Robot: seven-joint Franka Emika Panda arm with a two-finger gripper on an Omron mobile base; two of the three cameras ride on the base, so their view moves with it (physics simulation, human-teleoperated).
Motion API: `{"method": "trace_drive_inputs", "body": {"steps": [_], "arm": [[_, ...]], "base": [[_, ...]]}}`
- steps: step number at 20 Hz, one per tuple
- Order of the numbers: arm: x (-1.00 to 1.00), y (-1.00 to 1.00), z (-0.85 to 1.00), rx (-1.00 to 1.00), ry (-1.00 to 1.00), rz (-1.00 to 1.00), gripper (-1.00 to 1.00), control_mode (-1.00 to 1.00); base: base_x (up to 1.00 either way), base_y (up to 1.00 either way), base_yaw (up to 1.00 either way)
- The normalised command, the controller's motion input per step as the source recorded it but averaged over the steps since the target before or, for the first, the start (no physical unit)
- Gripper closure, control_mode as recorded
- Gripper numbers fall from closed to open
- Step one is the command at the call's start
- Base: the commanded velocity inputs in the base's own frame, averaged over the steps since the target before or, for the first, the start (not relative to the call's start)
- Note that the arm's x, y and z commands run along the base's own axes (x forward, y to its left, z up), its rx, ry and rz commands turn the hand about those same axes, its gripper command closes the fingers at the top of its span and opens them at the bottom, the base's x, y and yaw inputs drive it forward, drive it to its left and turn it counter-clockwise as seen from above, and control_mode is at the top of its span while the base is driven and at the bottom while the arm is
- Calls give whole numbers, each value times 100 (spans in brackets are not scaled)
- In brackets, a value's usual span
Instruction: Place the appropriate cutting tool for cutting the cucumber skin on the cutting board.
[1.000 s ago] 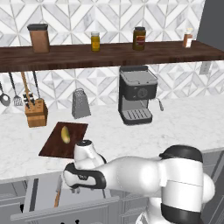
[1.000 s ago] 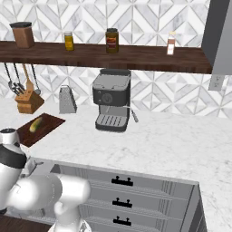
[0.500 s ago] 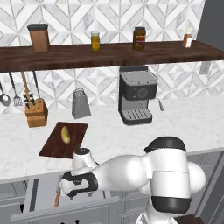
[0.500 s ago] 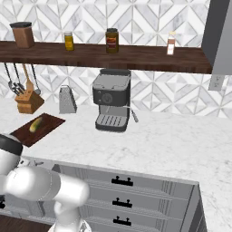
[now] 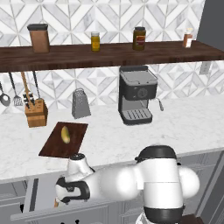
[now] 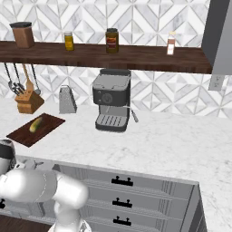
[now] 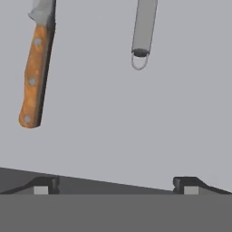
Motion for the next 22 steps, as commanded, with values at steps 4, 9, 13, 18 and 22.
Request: {"method": "trace_drive_inputs", "body": {"steps": [4, 9, 13, 18, 22], "arm": [[-26, 21, -22, 0, 0, 0, -100, -100], [-32, 5, -16, 0, 0, 0, -100, -100], [-74, 16, -3, 3, 0, 1, -100, -100], [-96, 17, -7, 7, 0, 0, -100, -100], [-97, 18, -18, 5, 0, 0, -100, -100]], "base": [[0, 0, 0], [0, 0, 0], [0, 0, 0], [0, 0, 0], [0, 0, 0]]}}
